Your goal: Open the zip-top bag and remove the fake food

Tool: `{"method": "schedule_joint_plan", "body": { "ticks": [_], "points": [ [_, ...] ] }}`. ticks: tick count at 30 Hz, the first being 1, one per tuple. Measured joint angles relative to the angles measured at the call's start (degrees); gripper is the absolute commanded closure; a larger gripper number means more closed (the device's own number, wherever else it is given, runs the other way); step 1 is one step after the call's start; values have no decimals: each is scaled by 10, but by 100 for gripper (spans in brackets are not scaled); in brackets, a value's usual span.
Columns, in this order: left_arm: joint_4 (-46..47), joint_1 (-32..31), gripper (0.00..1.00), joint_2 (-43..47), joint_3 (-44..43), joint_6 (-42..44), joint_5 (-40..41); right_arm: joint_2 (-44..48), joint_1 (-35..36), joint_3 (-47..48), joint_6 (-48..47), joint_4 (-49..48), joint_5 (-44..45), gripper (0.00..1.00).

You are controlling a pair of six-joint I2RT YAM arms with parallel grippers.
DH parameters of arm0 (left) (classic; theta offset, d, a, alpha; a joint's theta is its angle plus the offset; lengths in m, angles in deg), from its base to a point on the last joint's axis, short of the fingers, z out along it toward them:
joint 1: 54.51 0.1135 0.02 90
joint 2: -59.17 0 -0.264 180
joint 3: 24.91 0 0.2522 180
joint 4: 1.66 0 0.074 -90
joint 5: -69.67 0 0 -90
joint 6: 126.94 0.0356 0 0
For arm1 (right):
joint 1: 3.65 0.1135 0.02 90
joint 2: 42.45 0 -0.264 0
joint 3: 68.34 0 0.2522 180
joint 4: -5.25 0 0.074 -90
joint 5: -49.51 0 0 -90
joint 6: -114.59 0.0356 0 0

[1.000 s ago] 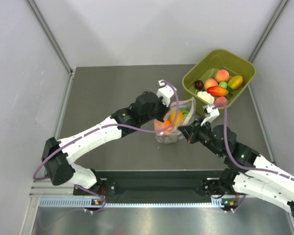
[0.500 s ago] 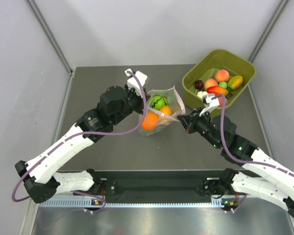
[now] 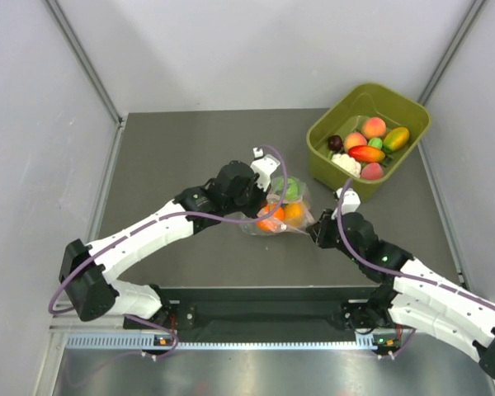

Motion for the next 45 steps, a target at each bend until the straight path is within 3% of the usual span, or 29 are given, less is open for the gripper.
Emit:
{"method": "schedule_joint_plan", "body": {
  "ticks": [1, 4, 6, 10, 15, 21, 25, 29, 37, 45],
  "points": [
    [0, 0, 100, -3, 3, -2, -2, 7, 0, 3, -2, 20, 7, 61],
    [9, 2, 100, -6, 6, -10, -6, 38, -4, 27, -16, 84, 28, 41],
    [16, 5, 100, -6, 7, -13, -11, 73, -6, 55, -34, 122, 35, 37],
    [29, 8, 100, -6, 10, -18, -30, 135, -7, 113, -68, 138, 17, 38],
    [36, 9, 100, -6, 11, -23, -50, 153, -7, 173, -95, 106, -77, 43],
    [38, 9, 100, -6, 16, -24, -61, 37, -7, 181, -103, 37, -200, 45],
    [40, 9, 100, -6, 17, -26, -64, -56, -7, 180, -102, 22, -229, 45],
    [42, 9, 100, -6, 18, -28, -69, -106, -7, 180, -100, 23, -204, 43],
    [54, 9, 100, -6, 26, -33, -95, -127, -6, 127, -73, 18, -48, 40],
    [68, 8, 100, -6, 39, -45, -145, -194, -7, 87, -51, -44, 30, 37]
  ]
}}
